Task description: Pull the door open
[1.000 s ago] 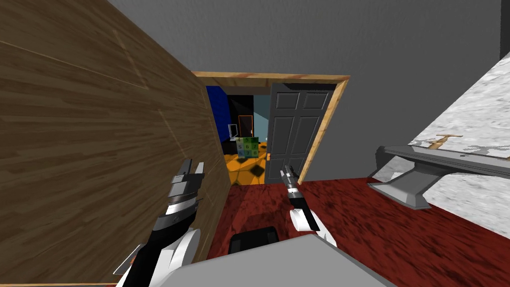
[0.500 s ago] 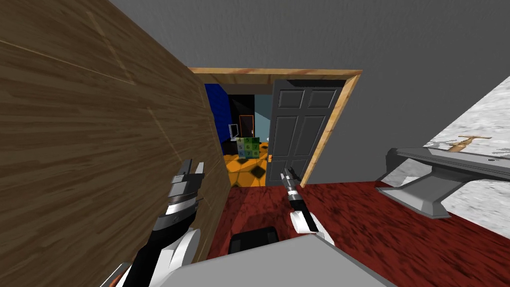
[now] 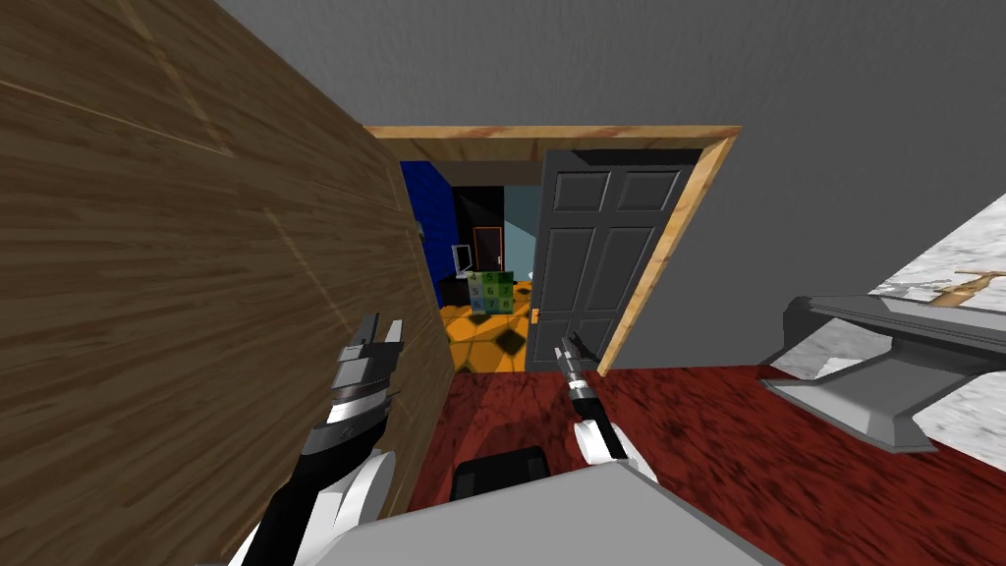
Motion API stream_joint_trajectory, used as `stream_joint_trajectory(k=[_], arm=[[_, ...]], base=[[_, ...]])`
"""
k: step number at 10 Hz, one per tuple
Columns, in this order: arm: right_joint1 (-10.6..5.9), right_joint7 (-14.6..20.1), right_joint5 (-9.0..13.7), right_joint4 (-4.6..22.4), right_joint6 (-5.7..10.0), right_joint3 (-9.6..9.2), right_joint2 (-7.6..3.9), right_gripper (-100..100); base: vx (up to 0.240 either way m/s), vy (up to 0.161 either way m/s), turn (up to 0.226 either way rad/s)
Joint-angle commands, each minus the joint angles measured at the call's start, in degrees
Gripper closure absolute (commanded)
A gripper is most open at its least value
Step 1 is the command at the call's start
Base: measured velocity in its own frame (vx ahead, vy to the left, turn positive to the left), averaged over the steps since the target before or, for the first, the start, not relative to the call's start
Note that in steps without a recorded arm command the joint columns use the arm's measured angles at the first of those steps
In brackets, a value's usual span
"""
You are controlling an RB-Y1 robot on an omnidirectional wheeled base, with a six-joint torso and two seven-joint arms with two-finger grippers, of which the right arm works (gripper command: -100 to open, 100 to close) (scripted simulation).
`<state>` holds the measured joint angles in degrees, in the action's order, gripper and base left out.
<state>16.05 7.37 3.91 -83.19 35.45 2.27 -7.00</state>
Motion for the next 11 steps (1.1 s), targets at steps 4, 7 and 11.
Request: stream_joint_trajectory(k=[4, 7, 11], arm=[[-1.48, -0.06, -0.19, 6.34, 1.76, 0.63, -0.36, -100], [-2.42, -0.07, -0.29, 10.34, 2.9, 1.03, -0.62, -100], [-3.56, -0.07, -0.42, 15.21, 4.29, 1.52, -0.9, -100]], base=[[0.105, -0.014, 0.032], [0.087, -0.024, 0.029], [0.096, -0.023, 0.028]])
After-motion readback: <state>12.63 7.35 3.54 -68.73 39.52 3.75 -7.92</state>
